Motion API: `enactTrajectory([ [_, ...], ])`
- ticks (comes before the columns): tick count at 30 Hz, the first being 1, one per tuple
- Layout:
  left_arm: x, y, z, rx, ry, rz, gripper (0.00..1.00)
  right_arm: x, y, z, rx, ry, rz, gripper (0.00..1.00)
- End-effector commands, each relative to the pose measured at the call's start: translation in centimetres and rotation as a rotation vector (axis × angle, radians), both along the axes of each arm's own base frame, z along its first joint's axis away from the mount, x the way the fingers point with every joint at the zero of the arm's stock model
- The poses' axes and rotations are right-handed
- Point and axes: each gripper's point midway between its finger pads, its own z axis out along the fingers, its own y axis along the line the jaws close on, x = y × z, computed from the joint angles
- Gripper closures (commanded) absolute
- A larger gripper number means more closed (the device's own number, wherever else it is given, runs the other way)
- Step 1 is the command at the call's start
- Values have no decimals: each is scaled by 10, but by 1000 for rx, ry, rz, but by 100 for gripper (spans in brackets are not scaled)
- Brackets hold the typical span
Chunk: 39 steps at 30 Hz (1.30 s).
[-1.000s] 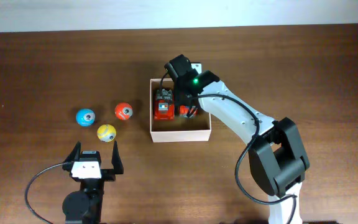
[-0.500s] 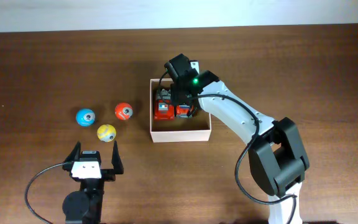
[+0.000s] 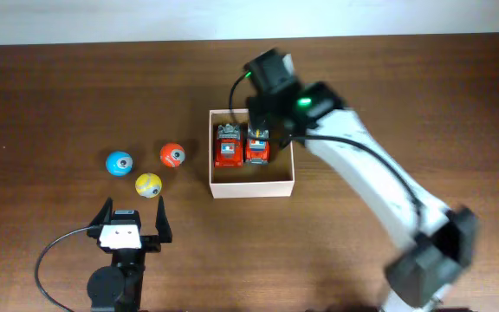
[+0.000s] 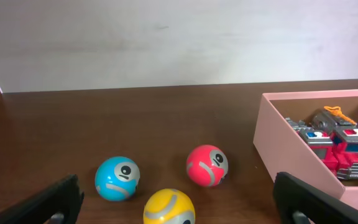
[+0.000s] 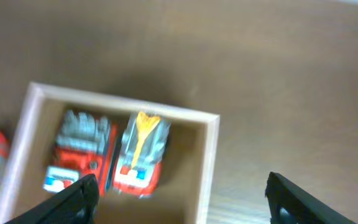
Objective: Pack container
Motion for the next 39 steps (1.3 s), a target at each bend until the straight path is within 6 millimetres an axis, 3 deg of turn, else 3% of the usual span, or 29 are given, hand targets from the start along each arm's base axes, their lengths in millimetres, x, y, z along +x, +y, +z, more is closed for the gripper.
enactTrajectory([
  [1,0,2,0,15,-4,8,1,-1,-69,81,-15,-181,-162,14],
  [4,0,2,0,15,-4,8,1,-7,-118,104,37,-217,-318,7],
  [8,0,2,0,15,-4,8,1,-18,-187,111,117,-217,-565,1],
  [19,0,2,0,16,-4,9,1,-40,-292,68,113,-46,-852,1],
  [23,-1,19,3,64,-11,106,1,-47,-315,48,172,22,-952,1],
  [33,-2,26,5,67,-19,147,1,-58,-350,-7,233,195,-1051,1],
  [39,-2,22,5,65,-20,123,1,-63,-368,-16,293,223,-1099,1],
])
